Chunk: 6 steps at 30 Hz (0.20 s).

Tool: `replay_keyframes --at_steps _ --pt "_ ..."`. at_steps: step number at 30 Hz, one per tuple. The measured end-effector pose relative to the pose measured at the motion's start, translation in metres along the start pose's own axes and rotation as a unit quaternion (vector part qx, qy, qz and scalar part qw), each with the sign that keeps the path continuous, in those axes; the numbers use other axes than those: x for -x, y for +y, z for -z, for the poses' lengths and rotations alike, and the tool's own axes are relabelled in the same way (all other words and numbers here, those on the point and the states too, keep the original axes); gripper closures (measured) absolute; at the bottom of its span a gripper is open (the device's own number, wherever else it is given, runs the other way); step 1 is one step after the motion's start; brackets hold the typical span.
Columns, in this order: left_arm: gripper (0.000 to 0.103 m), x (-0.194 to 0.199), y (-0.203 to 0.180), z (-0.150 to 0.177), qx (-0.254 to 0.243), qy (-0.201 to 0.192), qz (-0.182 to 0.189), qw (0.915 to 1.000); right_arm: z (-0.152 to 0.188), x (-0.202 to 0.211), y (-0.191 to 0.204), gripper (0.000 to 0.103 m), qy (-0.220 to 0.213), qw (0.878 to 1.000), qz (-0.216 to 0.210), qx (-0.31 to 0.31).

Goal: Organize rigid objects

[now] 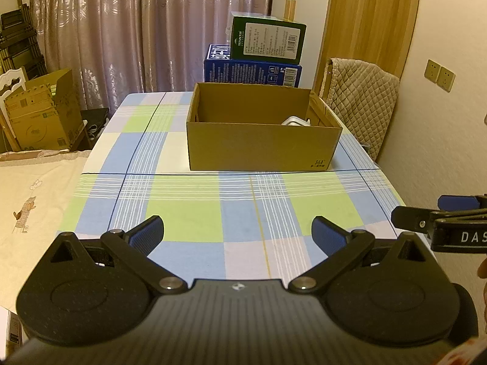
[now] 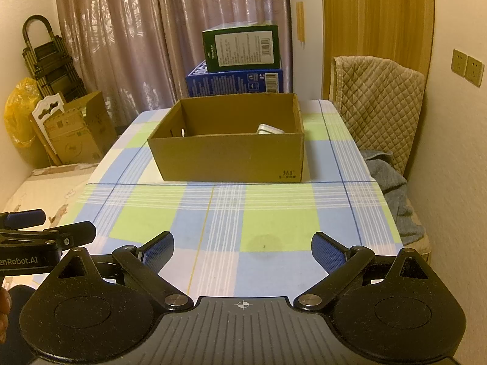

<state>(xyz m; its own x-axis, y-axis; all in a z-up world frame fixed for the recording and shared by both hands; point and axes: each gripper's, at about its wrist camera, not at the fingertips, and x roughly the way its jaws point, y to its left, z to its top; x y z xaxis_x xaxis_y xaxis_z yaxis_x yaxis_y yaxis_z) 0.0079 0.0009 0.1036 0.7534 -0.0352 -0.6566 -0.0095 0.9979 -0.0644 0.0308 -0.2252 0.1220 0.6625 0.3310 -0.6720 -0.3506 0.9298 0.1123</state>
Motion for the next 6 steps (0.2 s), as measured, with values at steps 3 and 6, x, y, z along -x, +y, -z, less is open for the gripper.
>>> replay_keyframes --at_steps 3,6 --pt "0.001 0.0000 0.0001 0.0011 0.000 -0.001 0.004 1.0000 0.0004 0.0003 0.0001 0.009 0.001 1.000 0.000 -0.001" --pt "0.001 0.0006 0.0002 0.0022 0.004 -0.003 0.010 0.9999 0.0011 0.0007 -0.0002 0.009 0.001 1.000 -0.001 0.000"
